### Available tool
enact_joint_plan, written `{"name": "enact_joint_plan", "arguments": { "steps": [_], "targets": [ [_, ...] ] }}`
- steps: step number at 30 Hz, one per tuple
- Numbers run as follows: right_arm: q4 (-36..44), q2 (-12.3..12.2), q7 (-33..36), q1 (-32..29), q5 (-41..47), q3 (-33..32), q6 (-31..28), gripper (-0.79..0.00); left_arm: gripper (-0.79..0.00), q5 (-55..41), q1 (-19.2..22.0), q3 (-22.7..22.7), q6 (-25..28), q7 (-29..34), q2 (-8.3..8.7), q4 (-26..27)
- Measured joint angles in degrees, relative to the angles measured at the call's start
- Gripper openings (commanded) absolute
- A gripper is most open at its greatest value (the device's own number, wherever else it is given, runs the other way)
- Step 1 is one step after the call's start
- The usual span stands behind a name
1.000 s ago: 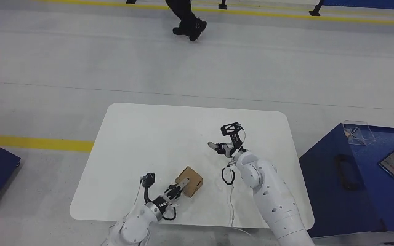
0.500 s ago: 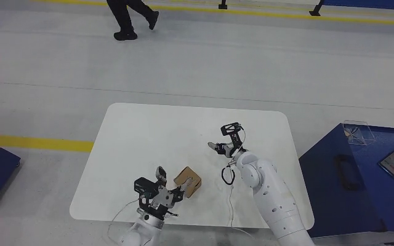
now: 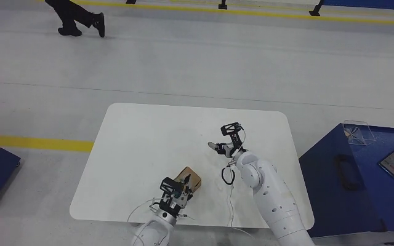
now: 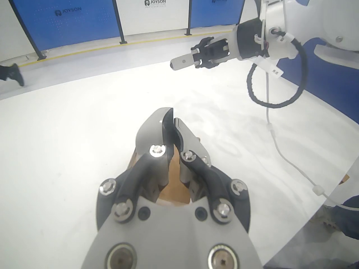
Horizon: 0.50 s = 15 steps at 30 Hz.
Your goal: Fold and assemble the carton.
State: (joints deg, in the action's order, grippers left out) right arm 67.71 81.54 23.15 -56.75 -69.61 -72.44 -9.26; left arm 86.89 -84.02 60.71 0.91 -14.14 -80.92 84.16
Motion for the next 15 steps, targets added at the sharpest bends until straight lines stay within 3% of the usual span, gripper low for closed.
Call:
{"name": "enact_joint_plan", "arguments": {
  "steps": [7, 12, 15],
  "targets": [
    [0.00, 0.00, 0.00, 0.00, 0.00, 0.00, 0.00, 0.000, -0.785, -0.56, 1.52, -0.94, -1.42, 5.66, -0.39, -1.94],
    [0.00, 0.00, 0.00, 0.00, 0.00, 0.00, 0.00, 0.000, -0.785, -4.19, 0.43, -0.56, -1.65, -2.11, -0.56, -0.36],
    [0.00, 0.00, 0.00, 0.00, 0.00, 0.00, 0.00, 0.000, -0.785, -3.08, 0.74, -0.88, -1.03, 0.95, -0.47, -2.06]
  ]
}}
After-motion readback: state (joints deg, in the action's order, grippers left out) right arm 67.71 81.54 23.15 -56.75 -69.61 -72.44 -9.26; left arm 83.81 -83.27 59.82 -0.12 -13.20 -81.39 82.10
